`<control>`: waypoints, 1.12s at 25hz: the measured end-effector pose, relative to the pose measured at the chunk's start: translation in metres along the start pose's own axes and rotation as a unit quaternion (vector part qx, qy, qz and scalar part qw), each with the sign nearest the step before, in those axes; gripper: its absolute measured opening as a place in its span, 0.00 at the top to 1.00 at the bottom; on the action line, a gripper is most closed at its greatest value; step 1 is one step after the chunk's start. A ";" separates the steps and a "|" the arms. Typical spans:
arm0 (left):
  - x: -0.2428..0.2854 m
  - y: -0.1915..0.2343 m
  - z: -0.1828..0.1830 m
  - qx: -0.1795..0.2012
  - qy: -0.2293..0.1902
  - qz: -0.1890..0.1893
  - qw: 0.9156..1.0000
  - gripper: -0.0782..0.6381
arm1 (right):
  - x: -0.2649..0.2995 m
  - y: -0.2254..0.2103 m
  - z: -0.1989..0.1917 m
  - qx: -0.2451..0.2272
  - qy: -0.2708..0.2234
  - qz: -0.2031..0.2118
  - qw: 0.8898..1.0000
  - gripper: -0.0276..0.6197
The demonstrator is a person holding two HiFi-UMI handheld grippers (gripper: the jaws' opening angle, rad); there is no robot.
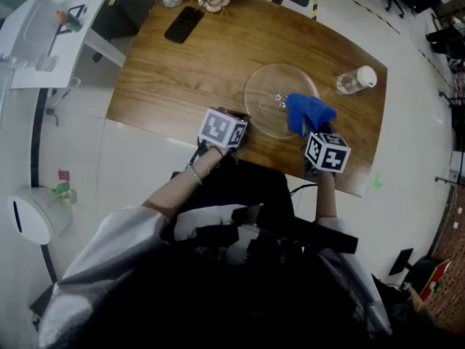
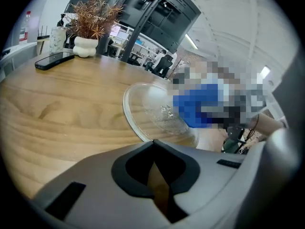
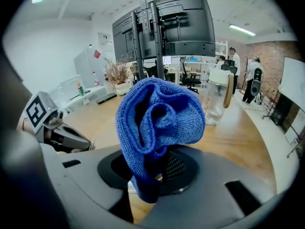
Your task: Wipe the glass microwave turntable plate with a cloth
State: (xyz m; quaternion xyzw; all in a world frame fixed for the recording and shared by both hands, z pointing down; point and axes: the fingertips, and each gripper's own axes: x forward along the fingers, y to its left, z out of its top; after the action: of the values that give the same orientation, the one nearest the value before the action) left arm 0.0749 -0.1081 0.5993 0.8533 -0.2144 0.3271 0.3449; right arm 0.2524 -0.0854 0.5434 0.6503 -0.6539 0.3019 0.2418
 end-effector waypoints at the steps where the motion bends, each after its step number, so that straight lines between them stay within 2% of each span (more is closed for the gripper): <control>1: 0.000 0.000 0.000 -0.002 -0.001 0.000 1.000 0.90 | 0.004 -0.011 0.007 -0.005 0.000 -0.010 1.000 0.78; 6: -0.001 0.002 0.002 -0.009 -0.007 -0.001 1.000 0.90 | 0.026 -0.053 0.040 -0.003 -0.004 -0.053 0.999 0.78; 9: -0.001 0.002 0.002 -0.013 -0.008 -0.001 1.000 0.90 | 0.036 -0.064 0.041 0.010 0.007 -0.061 0.998 0.78; 18: -0.005 0.009 0.008 -0.046 -0.027 -0.001 0.999 0.90 | 0.021 -0.052 0.003 0.039 0.014 -0.041 0.998 0.78; 23: -0.003 0.005 0.005 -0.028 -0.022 0.002 0.999 0.90 | -0.002 -0.039 -0.022 0.047 0.016 -0.034 0.998 0.78; 28: -0.004 0.006 0.004 -0.018 -0.021 0.004 1.000 0.90 | -0.021 -0.005 -0.054 0.085 0.006 -0.008 0.996 0.78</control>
State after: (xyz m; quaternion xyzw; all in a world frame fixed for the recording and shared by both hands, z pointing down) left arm 0.0708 -0.1141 0.5972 0.8528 -0.2305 0.3066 0.3544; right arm 0.2537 -0.0324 0.5667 0.6718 -0.6194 0.3582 0.1918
